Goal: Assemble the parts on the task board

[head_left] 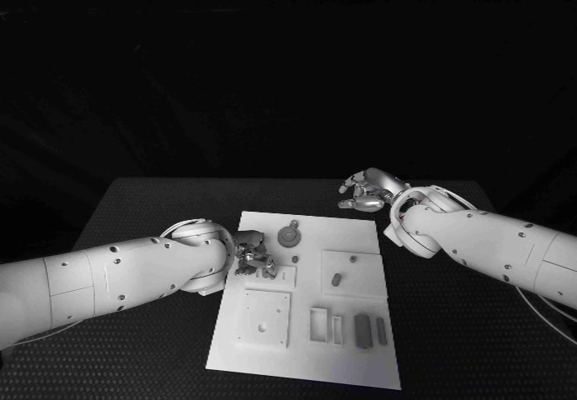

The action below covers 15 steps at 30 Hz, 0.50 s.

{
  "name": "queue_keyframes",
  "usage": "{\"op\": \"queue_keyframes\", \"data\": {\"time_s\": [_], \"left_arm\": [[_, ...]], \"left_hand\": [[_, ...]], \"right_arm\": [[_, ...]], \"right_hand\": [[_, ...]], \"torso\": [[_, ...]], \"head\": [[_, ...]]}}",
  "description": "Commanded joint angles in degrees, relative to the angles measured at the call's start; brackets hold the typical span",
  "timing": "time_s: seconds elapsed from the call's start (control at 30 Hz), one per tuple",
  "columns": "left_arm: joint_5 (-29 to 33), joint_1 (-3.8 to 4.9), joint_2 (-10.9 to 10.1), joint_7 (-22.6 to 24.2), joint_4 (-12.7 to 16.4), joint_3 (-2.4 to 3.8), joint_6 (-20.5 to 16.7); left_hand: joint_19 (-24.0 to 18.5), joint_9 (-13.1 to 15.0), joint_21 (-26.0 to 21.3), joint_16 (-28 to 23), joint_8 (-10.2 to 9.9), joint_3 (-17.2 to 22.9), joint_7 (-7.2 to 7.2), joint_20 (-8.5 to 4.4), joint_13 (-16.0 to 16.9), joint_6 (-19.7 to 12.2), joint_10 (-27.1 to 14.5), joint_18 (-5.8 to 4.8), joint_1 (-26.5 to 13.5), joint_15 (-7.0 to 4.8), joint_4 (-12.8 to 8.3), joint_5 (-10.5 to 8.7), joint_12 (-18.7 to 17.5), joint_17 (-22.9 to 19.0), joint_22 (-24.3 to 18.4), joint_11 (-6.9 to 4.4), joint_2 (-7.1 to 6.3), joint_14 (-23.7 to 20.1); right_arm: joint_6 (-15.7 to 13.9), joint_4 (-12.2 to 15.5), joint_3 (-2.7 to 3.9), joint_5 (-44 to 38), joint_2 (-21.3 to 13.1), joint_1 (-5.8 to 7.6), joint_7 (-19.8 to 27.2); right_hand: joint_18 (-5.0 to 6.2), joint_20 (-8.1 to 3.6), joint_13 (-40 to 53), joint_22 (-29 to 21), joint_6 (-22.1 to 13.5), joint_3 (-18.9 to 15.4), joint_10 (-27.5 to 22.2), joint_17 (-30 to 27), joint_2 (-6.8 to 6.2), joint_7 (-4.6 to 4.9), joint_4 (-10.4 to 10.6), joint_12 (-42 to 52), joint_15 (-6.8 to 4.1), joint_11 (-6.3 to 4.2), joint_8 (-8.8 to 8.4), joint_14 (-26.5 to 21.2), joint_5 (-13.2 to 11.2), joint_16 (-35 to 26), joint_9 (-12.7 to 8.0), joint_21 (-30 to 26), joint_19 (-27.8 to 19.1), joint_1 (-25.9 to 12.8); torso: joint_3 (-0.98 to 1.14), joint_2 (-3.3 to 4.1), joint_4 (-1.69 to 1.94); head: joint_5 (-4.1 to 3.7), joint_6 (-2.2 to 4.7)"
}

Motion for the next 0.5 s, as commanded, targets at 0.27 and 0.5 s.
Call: {"op": "queue_keyframes", "data": {"time_s": [0.27,0.5], "left_arm": [[-0.5,-0.29,-0.1,0.3,0.3,-0.11,0.1],[-0.1,-0.52,-0.4,1.0,1.0,-0.10,-1.7]], "left_hand": [[0.0,0.4,0.1,0.6,-0.1,2.8,-4.19,-5.14,-0.6,8.7,-0.4,0.31,-1.3,-0.65,0.0,-0.47,0.4,-0.6,0.8,-0.88,0.25,0.8],[0.1,0.5,0.2,0.7,-0.1,3.5,-4.22,-5.19,-0.8,8.8,-0.5,0.37,-1.3,-0.62,-0.2,-0.16,0.5,-0.8,0.9,-0.92,0.28,0.8]], "right_arm": [[0.7,0.0,0.01,0.1,0.0,0.00,0.1],[0.8,-0.1,0.01,0.3,0.0,0.00,0.1]], "right_hand": [[2.90,-0.01,-0.1,0.4,1.4,0.0,-6.1,-0.1,0.38,0.89,-0.1,0.3,0.21,0.94,0.14,-0.4,0.3,0.2,-0.1,-0.2,-0.2,-0.2],[2.90,-0.01,-0.2,0.4,1.4,-0.1,-6.1,-0.2,0.33,0.89,-0.1,0.3,0.21,0.94,0.13,-0.4,0.3,0.3,-0.1,-0.2,-0.2,-0.3]], "torso": [[-0.03,-0.01,-0.05],[0.00,-0.01,-0.02]], "head": [[0.09,-0.14],[0.04,-0.14]]}}
